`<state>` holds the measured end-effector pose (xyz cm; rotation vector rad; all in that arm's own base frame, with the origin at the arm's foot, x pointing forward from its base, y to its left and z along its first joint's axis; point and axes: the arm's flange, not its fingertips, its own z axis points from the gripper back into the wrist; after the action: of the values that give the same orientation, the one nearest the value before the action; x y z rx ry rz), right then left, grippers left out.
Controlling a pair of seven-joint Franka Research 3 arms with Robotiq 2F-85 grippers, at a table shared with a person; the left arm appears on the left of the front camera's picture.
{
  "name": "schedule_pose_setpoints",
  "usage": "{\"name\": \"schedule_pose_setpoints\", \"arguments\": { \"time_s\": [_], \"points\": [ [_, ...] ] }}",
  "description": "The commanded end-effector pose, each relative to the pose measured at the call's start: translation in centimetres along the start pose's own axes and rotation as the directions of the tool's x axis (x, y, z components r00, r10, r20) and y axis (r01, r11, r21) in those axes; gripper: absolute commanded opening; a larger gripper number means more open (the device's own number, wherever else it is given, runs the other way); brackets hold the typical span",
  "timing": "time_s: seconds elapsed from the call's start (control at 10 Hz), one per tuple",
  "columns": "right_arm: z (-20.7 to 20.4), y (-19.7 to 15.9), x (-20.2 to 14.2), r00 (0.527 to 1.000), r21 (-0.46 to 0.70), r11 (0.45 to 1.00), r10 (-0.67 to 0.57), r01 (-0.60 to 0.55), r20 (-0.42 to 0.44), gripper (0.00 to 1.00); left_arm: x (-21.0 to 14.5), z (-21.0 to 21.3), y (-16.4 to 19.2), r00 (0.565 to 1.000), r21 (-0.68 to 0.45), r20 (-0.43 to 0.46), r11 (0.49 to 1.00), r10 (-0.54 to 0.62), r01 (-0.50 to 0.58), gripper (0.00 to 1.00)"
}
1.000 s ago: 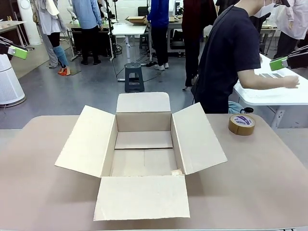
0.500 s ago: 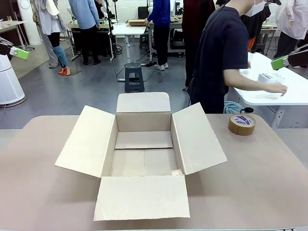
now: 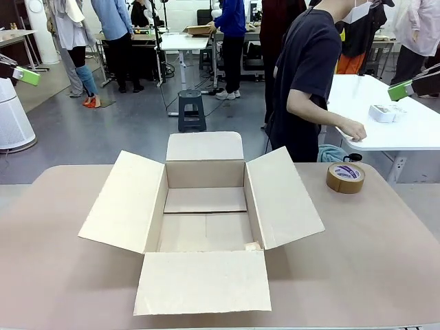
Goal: Wrap the clocks to prevent damage.
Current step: Open the side flaps of the Package Box.
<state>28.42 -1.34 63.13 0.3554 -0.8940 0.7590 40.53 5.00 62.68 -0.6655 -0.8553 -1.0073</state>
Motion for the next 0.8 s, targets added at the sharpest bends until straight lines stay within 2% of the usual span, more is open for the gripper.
{"name": "schedule_pose_setpoints", "arguments": {
  "time_s": [0.0,0.2,0.3,0.4,0.5,0.6,0.7],
  "points": [
    [-0.2,-0.1,-0.1,1.0,0.006,1.0,-0.003,0.003,0.014,0.0,0.0,-0.1,-0.1,1.0,-0.011,0.002,1.0,-0.004,0.004,0.0],
    [0.0,0.0,0.0,1.0,0.0,1.0,0.0,0.0,0.001,0.01,0.0,0.0,0.0,1.0,-0.001,0.0,1.0,0.0,0.0,0.0],
    [-1.2,0.8,1.6,0.996,-0.033,0.998,0.045,-0.047,-0.076,0.01,1.0,-1.0,0.1,1.0,-0.048,-0.025,0.999,-0.004,0.003,0.0],
    [-3.3,1.8,3.5,0.988,-0.034,0.999,0.028,-0.034,-0.153,0.01,2.6,-2.8,-0.6,0.996,-0.059,-0.085,0.998,-0.02,0.015,0.0],
    [-6.0,2.7,5.5,0.972,-0.059,0.998,-0.022,0.008,-0.234,0.01,4.4,-4.9,-1.6,0.982,-0.052,-0.186,0.999,-0.02,0.011,0.0],
    [-9.2,3.8,7.4,0.947,-0.076,0.995,-0.082,0.061,-0.311,0.01,5.8,-7.6,-2.3,0.948,-0.044,-0.318,0.999,-0.014,0.0,0.0],
    [-13.1,5.3,8.6,0.905,-0.111,0.991,-0.118,0.079,-0.408,0.01,6.6,-10.9,-2.9,0.885,0.021,-0.464,1.0,0.03,-0.023,0.0]
  ]
}}
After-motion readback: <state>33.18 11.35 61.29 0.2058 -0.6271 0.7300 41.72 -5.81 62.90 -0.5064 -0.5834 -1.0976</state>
